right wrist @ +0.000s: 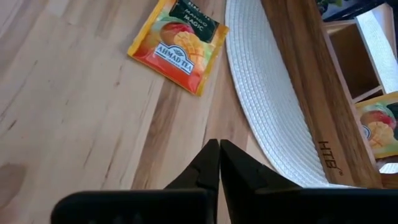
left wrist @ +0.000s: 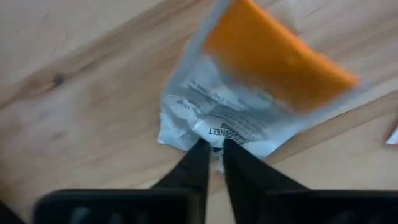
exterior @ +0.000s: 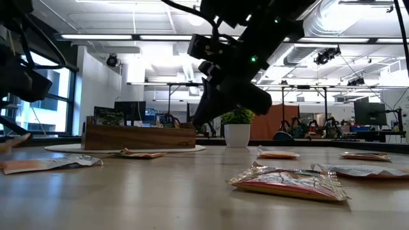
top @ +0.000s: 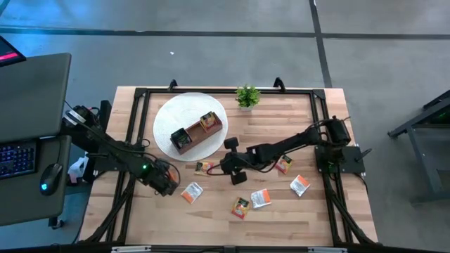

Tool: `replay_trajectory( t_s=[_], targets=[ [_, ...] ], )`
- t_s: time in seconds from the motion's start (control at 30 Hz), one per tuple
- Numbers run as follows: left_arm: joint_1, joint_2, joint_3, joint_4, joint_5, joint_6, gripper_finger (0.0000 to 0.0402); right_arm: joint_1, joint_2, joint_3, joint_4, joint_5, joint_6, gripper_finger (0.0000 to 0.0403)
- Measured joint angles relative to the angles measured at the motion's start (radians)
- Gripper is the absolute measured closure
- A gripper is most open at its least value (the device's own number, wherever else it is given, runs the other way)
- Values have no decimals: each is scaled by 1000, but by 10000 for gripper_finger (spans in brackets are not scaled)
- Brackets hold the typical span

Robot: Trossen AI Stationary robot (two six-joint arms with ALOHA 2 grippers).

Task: Pick & Place Tea
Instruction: Put the white tea bag into the middle section of the wooden organizer

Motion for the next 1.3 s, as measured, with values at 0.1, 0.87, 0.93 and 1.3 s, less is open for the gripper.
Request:
replay_trajectory(
  t_s=[0.1, 0.87, 0.93, 1.3],
  targets=[
    [0, 0, -1, 7, -29, 50, 392, 0, 0, 0, 0, 0, -1, 392],
    [449, 35, 521, -324, -667, 1365, 401, 61, -167, 1, -452, 37, 256, 401],
    [537, 62, 545, -310, -668, 1497, 401, 68, -182, -14, -484, -31, 311, 401],
    [729, 269, 641, -378, -673, 1790, 401, 96, -194, -170, -423, -147, 339, 401]
  ],
)
